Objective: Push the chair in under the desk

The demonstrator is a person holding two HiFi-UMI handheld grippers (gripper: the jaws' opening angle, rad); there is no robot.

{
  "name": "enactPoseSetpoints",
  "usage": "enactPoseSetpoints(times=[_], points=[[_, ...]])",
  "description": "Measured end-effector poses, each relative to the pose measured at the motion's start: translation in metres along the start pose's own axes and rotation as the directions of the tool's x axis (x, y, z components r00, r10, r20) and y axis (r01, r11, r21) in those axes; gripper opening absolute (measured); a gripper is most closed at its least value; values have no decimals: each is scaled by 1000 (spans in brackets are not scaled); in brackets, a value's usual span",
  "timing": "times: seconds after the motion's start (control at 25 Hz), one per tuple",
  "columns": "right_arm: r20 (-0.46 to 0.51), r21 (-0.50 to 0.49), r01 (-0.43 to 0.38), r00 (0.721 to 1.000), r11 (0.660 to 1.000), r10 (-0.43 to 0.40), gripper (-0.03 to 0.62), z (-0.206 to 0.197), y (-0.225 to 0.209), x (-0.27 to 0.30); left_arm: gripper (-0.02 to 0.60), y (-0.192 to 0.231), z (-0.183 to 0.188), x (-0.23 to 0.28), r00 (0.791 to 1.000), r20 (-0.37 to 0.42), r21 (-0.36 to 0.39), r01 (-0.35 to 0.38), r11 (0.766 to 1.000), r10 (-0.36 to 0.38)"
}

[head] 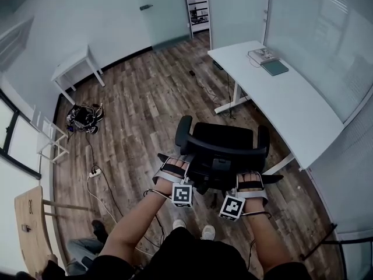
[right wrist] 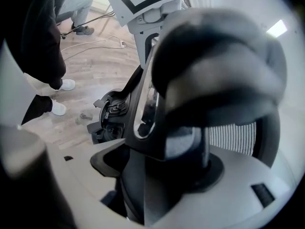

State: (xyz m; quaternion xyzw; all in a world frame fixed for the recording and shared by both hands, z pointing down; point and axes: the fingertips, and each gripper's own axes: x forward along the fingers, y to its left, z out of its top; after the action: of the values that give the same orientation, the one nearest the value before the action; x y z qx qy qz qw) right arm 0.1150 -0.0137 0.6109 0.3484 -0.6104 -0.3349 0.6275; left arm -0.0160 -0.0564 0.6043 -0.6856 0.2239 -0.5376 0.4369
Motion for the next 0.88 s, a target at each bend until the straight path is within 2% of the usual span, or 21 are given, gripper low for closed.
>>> enactPoseSetpoints(times=[0.52,0.68,0.8,0.88], points=[[-98,67,-11,995,998,18,341,5,-30,53,400,41,-24,64,994,109,67,-23,997,16],[-68,193,-37,996,981,51,341,21,-44,65,400,56,-32,84,990,141,91,-21,996,8],[-152,143,-25,987,989,46,341,10,-49,82,400,68,-38,101,985,174,119,-18,993,-3],[-184,147,-23,982,989,50,342,9,-54,93,400,76,-42,112,980,199,134,-18,991,-9]])
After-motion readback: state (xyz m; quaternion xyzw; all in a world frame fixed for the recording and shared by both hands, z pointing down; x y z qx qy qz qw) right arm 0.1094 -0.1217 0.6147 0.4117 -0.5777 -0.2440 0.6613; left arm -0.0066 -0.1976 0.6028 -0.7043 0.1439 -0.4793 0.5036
